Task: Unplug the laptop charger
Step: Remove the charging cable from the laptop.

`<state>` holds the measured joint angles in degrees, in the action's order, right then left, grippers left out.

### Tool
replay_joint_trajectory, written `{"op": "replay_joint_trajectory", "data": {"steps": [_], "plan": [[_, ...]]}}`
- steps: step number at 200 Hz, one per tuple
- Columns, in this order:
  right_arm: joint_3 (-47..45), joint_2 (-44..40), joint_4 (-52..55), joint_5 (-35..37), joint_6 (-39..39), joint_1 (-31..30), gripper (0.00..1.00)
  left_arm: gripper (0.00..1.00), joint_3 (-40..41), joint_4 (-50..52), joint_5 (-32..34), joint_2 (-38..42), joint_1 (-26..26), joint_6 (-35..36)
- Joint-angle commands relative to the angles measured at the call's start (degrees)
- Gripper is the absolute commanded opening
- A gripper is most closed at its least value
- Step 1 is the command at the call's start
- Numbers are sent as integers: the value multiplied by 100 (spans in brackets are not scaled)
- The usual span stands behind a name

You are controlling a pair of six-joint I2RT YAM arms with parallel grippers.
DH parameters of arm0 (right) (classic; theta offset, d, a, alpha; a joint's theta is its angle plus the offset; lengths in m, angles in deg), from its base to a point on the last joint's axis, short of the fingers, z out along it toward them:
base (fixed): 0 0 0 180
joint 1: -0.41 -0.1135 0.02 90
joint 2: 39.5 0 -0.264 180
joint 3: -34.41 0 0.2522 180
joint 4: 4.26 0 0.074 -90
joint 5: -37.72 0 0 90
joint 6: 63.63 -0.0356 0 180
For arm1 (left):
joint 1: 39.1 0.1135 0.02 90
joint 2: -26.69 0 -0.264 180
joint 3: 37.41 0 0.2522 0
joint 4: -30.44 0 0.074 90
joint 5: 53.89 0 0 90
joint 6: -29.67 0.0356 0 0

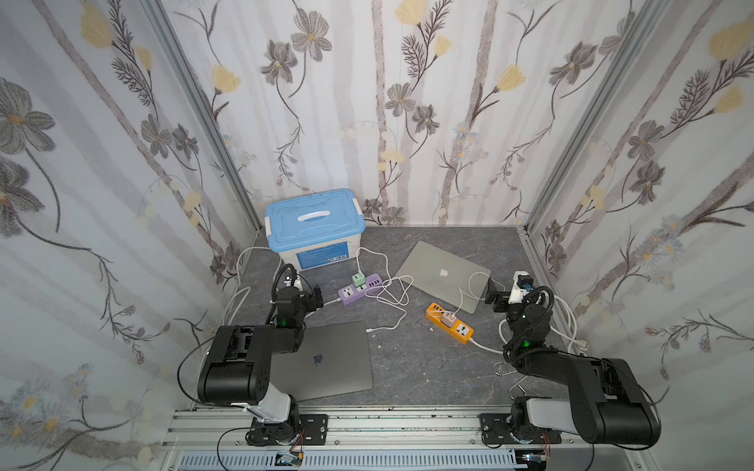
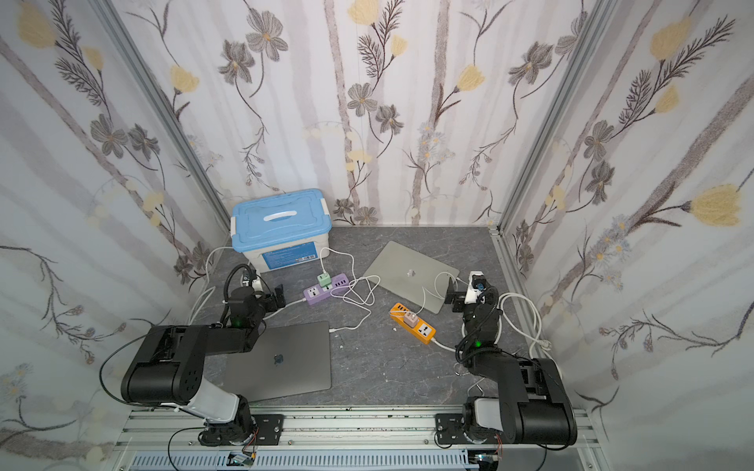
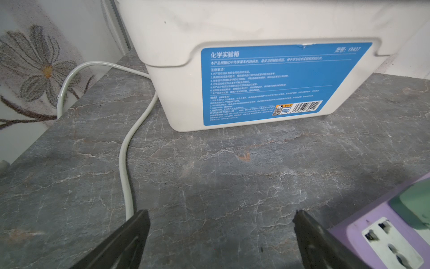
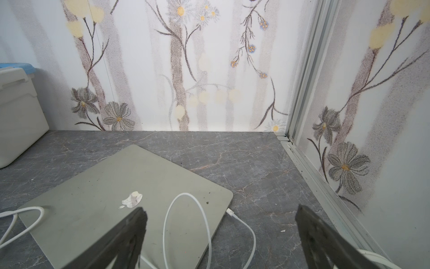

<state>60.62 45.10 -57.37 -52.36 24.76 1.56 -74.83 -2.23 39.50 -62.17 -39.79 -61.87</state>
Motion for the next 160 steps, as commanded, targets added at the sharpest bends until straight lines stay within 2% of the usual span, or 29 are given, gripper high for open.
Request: {"op": "replay_joint_trajectory", "data": {"steps": [1,32,48,64,84,120,139,160], "plan": [[25,-13,-252,-86,10,0,100,100,-25,-98,-15,26,7,69],[38,-36,-227,-150,38,0,100,100,-19,-100,-19,20,7,66],[279,-149,283,-490,170,0,100,100,-8,-113,-15,27,8,66],[591,-382,1046,-538,228,-9,100,99,-54,63,-24,193,7,68],[795,-808,1750,-547,309,-9,100,97,-303,958,21,801,7,61],[1033,-1733,2679,-349,422,-6,100,92,-683,2329,602,1920,-144,-352],[1485,-1859,3305,-121,389,0,100,89,-913,2854,653,2265,-422,-563],[2212,-1658,4048,57,355,8,100,87,-1351,3400,868,2377,-1136,-430]]}}
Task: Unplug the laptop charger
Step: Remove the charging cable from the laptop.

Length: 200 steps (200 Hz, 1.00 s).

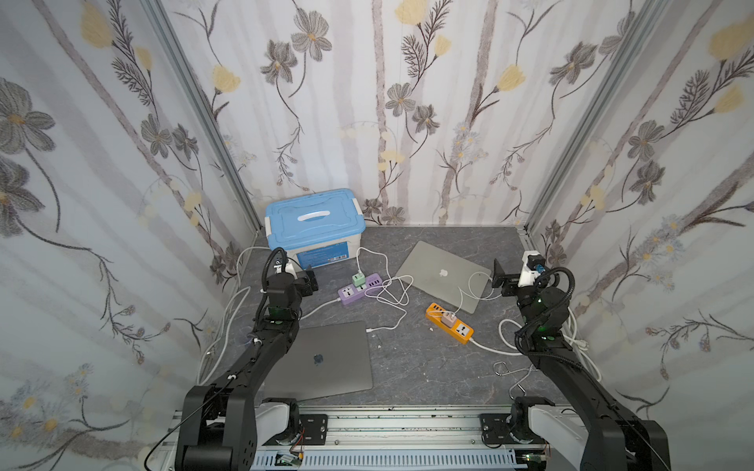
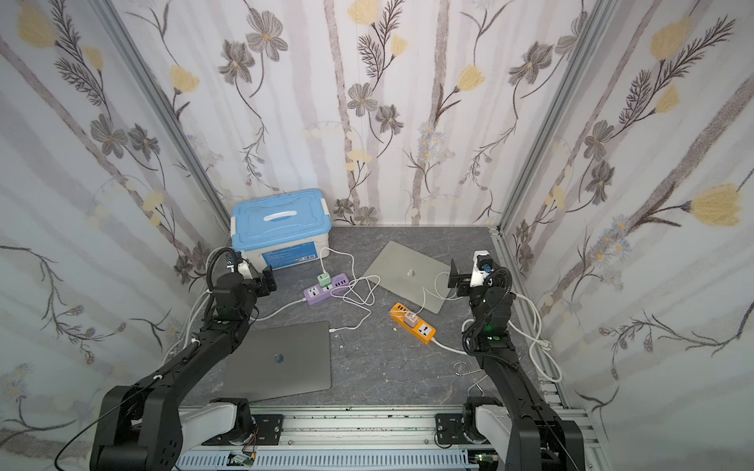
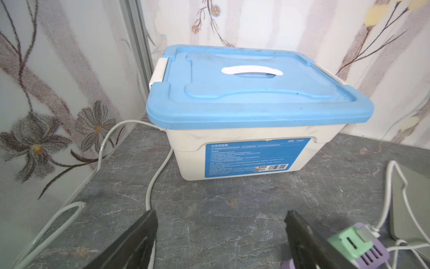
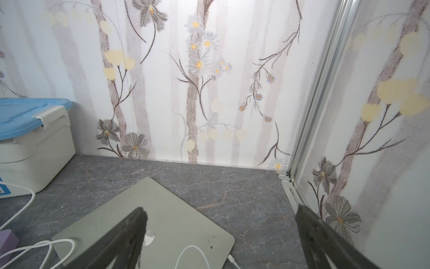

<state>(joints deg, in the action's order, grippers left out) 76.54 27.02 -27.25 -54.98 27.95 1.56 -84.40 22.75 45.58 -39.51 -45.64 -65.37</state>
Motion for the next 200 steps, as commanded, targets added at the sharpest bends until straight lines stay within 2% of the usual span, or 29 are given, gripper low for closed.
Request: {"op": "replay_joint_trajectory", "data": {"steps": [1,16,30,53,75,98,118,143,200], "plan": [[650,163,1064,321,40,8,100,87,-416,930,272,109,-594,-61],[1135,419,1418,314,205,8,95,86,-856,1292,427,32,-1134,156],[1586,716,1632,304,527,16,87,85,-1318,1632,343,-144,-1526,170],[2408,1338,2142,288,992,105,91,81,-2039,2028,38,-565,-2137,179],[3118,1880,2645,-257,1296,381,84,78,-2807,2439,-164,-1305,-2683,305],[3742,2416,3184,-532,1460,728,78,74,-3587,2754,-493,-2063,-3075,397],[4063,2854,3683,-782,1700,919,74,71,-4249,3018,-508,-2764,-3421,565],[4075,3134,4179,-767,2155,940,66,68,-5108,3357,-547,-3624,-3669,702],[4152,3688,4453,-1229,2481,1097,57,61,-6590,3844,-1378,-5139,-3702,631]]}}
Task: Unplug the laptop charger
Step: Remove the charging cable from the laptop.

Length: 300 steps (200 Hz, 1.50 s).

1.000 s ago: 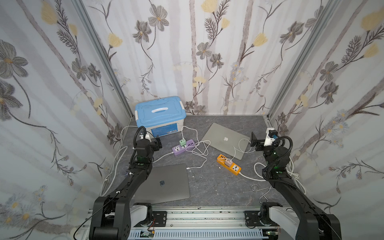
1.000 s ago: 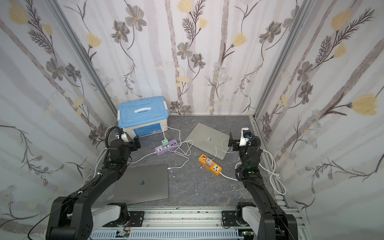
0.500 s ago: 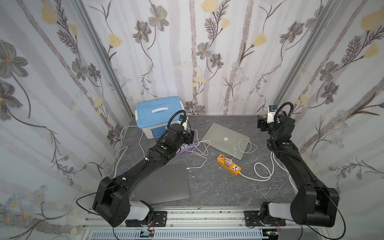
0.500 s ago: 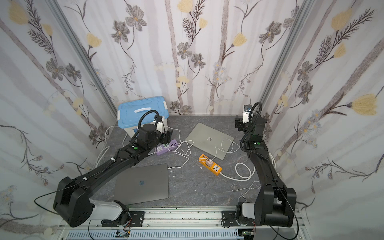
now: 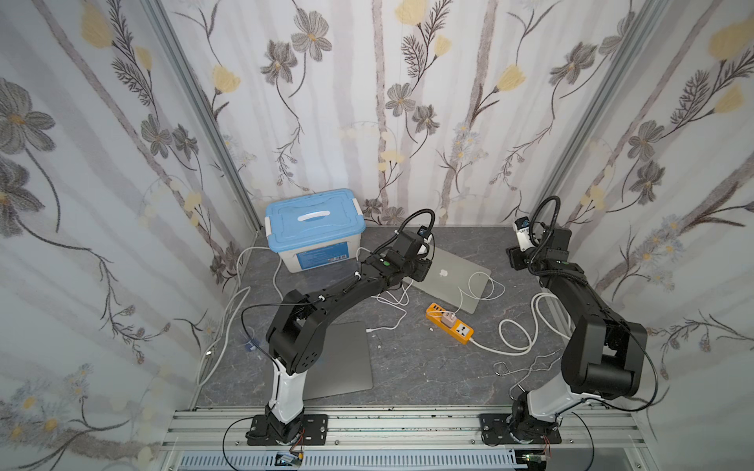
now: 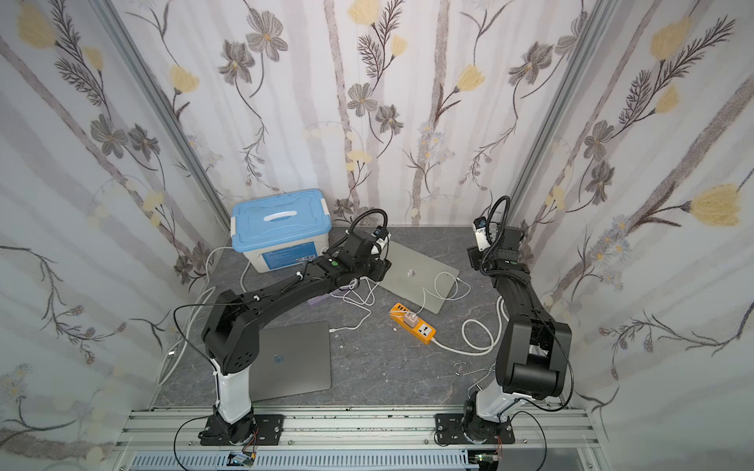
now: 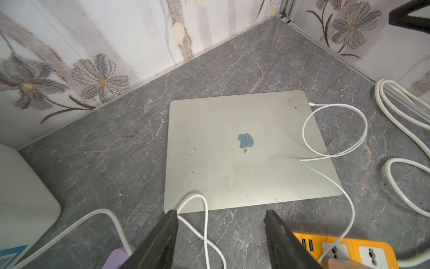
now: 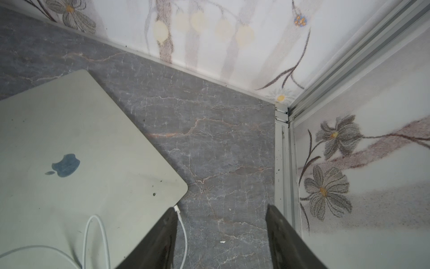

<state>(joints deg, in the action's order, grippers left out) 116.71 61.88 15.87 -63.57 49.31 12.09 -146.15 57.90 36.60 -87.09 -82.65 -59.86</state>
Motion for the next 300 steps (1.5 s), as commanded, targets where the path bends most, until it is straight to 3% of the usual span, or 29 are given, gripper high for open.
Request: {"op": "replay_joint_trajectory", "data": {"steps": [1,66,159,244,300], "plan": [[139,213,147,-376,353,44,57,61,-438,337,-493,-408,1,82],[363,772,492,-979,646,115,52,58,-1399,758,-1075,-1442,102,-307],[590,1106,1102,-381,1190,37,47,55,-1896,998,-1315,-2354,224,-793],[1108,2035,1511,626,1219,-521,44,55,-1761,1099,-1319,-2428,233,-888],[1211,2130,1481,649,1154,-483,45,55,-1632,1067,-1341,-2413,242,-889]]}}
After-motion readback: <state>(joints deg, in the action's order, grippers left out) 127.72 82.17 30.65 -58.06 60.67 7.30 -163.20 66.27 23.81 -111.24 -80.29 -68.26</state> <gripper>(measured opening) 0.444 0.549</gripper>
